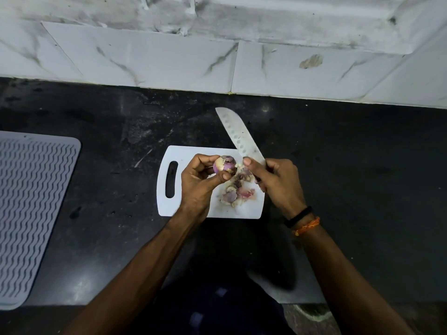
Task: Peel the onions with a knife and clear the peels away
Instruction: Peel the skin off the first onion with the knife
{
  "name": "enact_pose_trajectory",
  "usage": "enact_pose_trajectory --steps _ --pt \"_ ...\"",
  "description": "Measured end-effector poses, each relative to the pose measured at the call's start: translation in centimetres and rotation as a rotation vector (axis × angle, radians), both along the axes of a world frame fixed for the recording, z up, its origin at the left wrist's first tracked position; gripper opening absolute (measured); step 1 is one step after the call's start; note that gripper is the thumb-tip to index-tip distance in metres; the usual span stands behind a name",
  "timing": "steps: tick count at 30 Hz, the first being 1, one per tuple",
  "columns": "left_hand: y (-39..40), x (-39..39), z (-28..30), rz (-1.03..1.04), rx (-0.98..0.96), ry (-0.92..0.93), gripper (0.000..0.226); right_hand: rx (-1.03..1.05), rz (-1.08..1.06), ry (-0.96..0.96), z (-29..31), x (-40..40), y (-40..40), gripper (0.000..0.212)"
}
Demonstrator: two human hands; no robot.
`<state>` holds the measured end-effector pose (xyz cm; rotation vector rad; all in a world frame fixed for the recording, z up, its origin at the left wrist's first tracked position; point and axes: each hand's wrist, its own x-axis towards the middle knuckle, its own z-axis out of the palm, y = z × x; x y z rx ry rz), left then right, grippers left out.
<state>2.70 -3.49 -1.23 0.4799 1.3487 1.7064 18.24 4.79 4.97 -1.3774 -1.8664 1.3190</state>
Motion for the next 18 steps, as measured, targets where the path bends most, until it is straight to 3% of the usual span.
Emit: enact_pose_trajectory --steps 4,10,15,18 --pt "0.0 0.2 0.7 -0.01 0.044 -0.011 0.041 0.186 0.09 -0.217 -0.4 0.6 0.6 0.052" --pt "0.2 0.5 1.8 0.01 0.047 -0.084 0.033 0.292 0.17 -0.265 -0.3 0.4 0.7 0.043" --pt "0.4 0.3 2.0 0.007 0.015 -0.115 0.025 0.427 0.195 -0.348 -0.7 -0.1 0.7 0.056" --pt "0.5 0.4 2.3 0.007 -0.016 -0.102 0.032 0.463 0.223 -0.358 -0.8 -0.1 0.6 0.055"
